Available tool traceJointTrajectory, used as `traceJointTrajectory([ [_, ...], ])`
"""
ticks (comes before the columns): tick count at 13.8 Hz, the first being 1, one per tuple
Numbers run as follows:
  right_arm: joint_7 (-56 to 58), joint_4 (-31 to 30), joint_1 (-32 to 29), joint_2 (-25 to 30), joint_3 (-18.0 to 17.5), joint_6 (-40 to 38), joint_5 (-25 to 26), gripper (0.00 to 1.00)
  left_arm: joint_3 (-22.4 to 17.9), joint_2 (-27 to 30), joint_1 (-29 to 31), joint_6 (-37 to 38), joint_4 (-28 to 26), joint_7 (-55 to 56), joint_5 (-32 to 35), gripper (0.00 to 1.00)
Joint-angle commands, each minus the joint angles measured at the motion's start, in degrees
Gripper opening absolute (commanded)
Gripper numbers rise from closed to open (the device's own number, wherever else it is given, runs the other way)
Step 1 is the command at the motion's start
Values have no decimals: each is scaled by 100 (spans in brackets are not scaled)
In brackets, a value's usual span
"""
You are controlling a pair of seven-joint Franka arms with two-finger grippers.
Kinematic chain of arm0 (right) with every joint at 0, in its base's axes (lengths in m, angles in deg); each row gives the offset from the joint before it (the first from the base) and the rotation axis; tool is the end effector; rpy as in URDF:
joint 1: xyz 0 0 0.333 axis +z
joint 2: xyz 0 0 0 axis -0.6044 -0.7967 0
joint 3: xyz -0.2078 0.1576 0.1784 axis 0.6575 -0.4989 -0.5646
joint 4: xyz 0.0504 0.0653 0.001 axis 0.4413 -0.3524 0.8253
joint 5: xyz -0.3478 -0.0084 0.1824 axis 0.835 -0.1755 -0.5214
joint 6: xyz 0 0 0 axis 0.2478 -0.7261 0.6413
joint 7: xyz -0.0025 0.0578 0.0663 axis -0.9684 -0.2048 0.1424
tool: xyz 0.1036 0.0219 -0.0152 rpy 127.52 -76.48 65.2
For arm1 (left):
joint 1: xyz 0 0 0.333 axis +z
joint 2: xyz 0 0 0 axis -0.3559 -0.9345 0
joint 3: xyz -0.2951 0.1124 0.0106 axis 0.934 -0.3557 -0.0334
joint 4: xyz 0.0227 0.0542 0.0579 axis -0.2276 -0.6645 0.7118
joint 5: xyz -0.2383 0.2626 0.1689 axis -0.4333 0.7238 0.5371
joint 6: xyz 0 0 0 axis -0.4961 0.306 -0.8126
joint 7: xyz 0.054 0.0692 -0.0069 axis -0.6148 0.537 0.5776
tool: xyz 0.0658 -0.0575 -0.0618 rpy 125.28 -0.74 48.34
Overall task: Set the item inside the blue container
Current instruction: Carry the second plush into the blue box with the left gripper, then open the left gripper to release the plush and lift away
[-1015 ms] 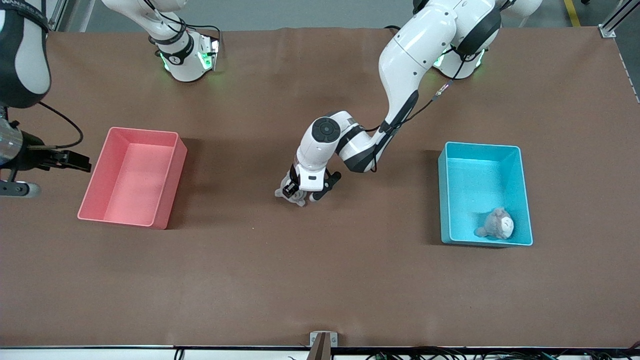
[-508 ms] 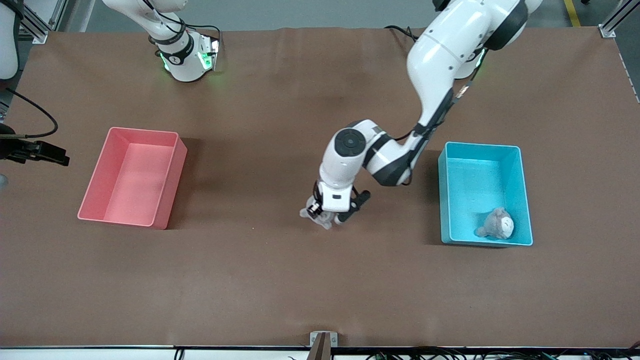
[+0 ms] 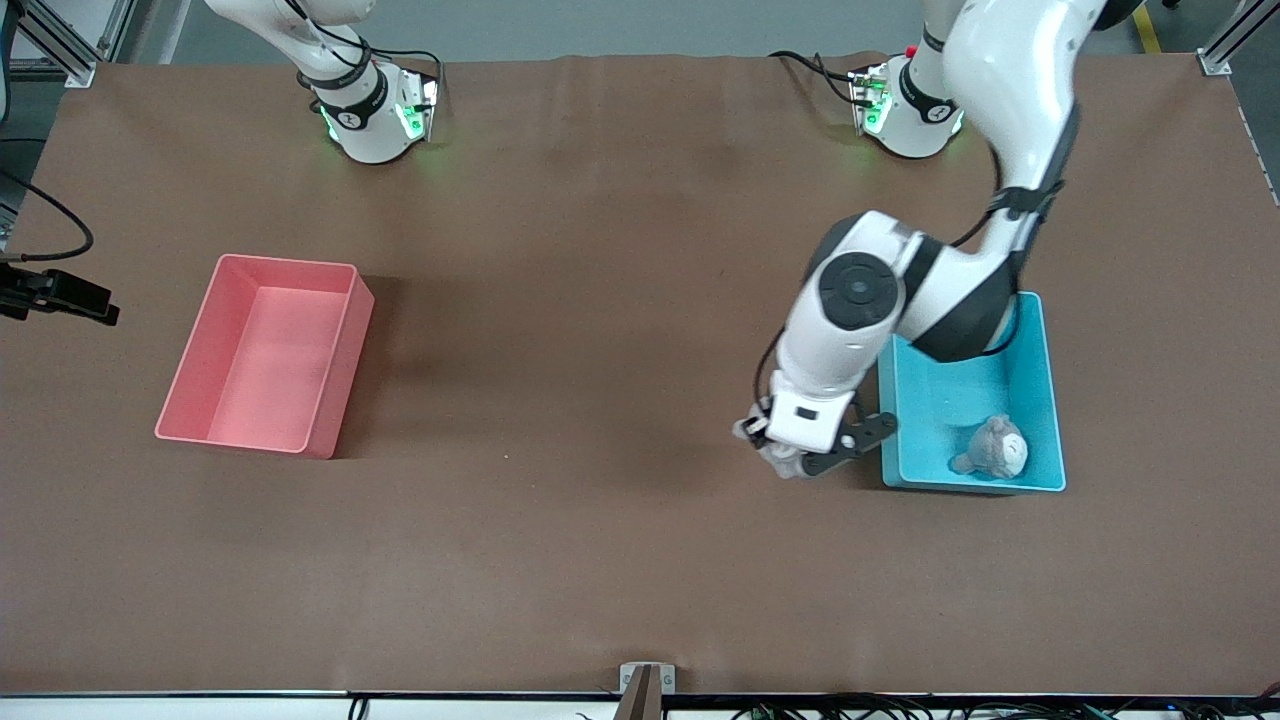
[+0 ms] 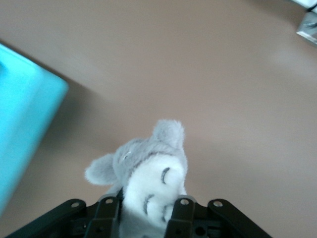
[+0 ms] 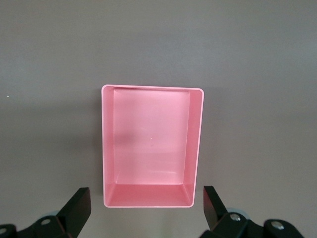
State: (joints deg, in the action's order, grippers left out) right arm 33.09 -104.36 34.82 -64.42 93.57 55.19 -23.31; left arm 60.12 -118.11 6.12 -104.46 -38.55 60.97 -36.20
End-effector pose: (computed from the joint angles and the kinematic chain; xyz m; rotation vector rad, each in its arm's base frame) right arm 0.5912 -0.0727 0.5904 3.0766 -0.0869 -0.1275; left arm 0.6338 -0.3119 0.3814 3.0655 0.5938 0.1609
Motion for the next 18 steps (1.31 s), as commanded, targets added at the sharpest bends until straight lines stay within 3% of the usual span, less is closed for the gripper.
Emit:
traceJointTrajectory([
  [1,37,61,8,-26,-42,-100,18,100,50,1005,609,-28,-1385,-1215,31,3],
  [4,19,34,61,-35,-42,-398,9,100,59,1586,1400,-28,-2133,-2708,22,4],
  [7,10,-45,9,-26,-24,-425,-166,100,59,1746,2191,313,-2346,-3898,13,4],
  [9,10,-237,8,35,-24,-382,-184,100,68,1833,2465,412,-2635,-4154,-4,6],
  [12,19,-291,70,166,-15,-373,-184,100,68,1861,2791,394,-3171,-4243,-652,10],
  [14,19,-326,44,307,-15,-390,-184,100,68,1817,2861,359,-3365,-4252,-751,18],
  [15,19,-492,44,473,-15,-347,-184,100,59,1738,2870,316,-3392,-4252,-751,28],
  [16,19,-650,35,631,-15,-277,-184,100,59,1642,2870,306,-3358,-4252,-760,48],
  [18,19,-853,35,869,-15,-223,-184,100,59,1579,2862,306,-3253,-4147,-769,99],
])
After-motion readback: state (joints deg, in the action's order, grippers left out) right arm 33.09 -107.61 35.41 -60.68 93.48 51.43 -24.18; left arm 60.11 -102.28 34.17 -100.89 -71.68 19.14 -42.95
